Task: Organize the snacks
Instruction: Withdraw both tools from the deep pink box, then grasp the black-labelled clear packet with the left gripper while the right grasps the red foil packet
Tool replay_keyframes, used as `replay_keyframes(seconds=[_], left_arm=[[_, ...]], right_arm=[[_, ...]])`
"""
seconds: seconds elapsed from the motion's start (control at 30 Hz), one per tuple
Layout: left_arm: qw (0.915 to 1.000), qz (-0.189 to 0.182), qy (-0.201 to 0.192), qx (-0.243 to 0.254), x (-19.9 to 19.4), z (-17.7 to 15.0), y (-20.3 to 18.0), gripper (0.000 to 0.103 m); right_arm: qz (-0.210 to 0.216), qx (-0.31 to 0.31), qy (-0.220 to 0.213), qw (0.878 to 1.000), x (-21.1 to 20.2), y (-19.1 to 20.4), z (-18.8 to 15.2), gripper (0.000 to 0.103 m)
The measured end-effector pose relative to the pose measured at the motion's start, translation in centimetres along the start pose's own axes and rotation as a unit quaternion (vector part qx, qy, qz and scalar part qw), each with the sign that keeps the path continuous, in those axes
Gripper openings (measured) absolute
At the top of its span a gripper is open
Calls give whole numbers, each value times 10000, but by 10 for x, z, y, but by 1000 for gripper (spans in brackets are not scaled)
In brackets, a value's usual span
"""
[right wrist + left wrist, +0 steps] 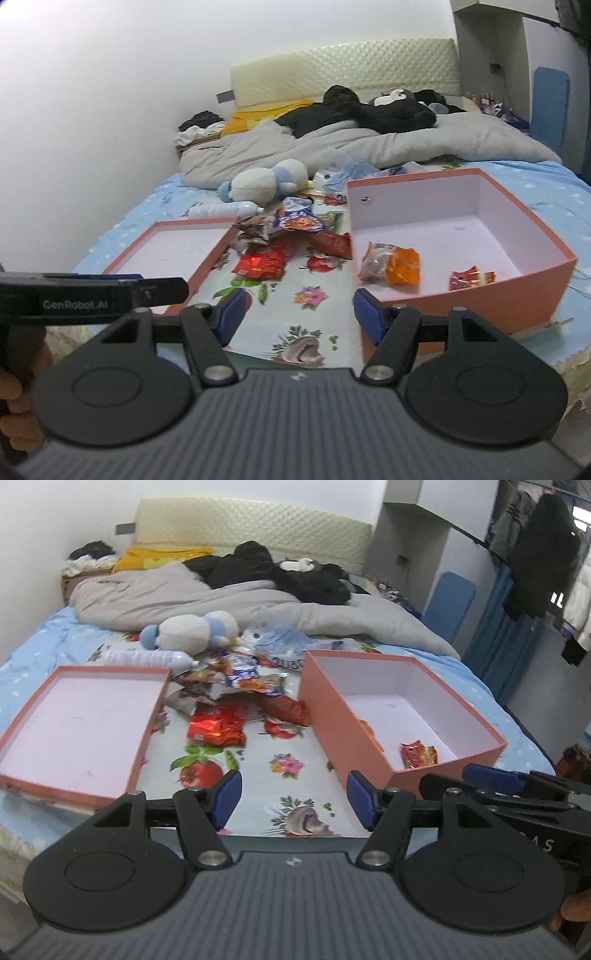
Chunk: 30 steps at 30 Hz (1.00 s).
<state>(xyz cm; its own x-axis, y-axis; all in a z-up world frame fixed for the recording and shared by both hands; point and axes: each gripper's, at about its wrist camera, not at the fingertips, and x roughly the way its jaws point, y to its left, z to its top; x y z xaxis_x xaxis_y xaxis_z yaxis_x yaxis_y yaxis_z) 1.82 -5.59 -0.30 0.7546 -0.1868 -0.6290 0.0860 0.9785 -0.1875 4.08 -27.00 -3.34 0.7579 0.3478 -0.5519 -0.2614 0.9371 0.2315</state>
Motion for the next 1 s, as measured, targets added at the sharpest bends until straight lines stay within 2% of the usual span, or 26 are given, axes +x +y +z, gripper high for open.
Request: replay_keyframes(seconds=[0.2,0.57,0.8,1.0], left_arm=[[9996,80,-24,-254,10,7,16,68],[9993,135,131,-313,57,27,27,68],[9980,223,271,-531,107,40,63,69],[9964,283,378,-698,169,60,110,69]], right_arm=[[73,-71,111,9999,16,8,-5,67],[122,-257,65,9996,52,11,4,67],[292,-340,143,9989,95,14,4,67],[383,-467,439,9972,158,26,5,67]])
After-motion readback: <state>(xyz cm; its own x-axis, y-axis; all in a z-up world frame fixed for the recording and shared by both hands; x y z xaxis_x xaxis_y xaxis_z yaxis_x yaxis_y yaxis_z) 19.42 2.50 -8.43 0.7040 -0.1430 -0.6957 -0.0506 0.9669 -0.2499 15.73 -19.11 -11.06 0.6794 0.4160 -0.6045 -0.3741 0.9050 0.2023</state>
